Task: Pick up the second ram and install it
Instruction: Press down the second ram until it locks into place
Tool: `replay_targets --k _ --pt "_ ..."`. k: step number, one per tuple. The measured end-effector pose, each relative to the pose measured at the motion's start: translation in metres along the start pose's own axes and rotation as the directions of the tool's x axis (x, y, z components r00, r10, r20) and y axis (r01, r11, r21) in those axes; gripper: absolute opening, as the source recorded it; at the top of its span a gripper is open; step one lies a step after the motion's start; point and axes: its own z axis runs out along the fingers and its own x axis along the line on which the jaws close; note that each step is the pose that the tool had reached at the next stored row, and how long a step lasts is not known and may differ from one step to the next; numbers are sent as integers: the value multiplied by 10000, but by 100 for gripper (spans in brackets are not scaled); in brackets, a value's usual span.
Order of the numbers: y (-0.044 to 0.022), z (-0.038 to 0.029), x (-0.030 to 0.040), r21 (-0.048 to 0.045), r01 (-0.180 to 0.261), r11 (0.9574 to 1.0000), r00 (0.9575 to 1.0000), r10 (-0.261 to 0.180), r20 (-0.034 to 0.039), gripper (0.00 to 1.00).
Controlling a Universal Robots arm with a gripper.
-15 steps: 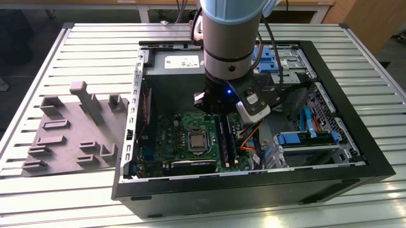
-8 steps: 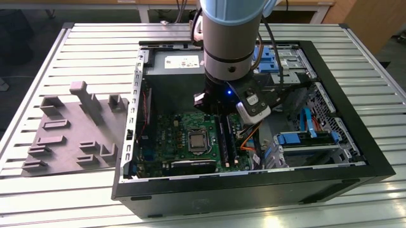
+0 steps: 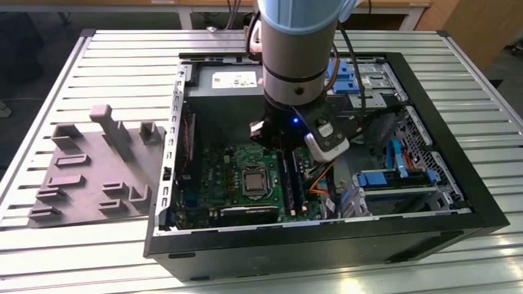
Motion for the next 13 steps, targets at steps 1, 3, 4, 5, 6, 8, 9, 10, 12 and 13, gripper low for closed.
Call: replay_targets --k 1,3,4,5,6,8,9,10,12,13 --pt "-3 0 0 1 0 10000 10000 0 0 11" --pt "-8 0 0 0 0 10000 10000 0 0 11" --pt "-11 -1 0 -1 0 10000 10000 0 1 11" --pt "-14 -1 0 -1 0 10000 10000 0 1 11" --pt "-17 -1 -1 -1 0 10000 10000 0 1 11" --pt "-24 -2 -1 0 0 10000 10000 0 0 11" --pt "-27 -2 -1 0 0 10000 10000 0 1 11" --pt "-31 -2 -1 0 0 10000 10000 0 0 11" --pt "-38 -3 -1 -1 0 10000 10000 0 1 11" --pt "-42 -3 -1 1 0 10000 10000 0 0 11"
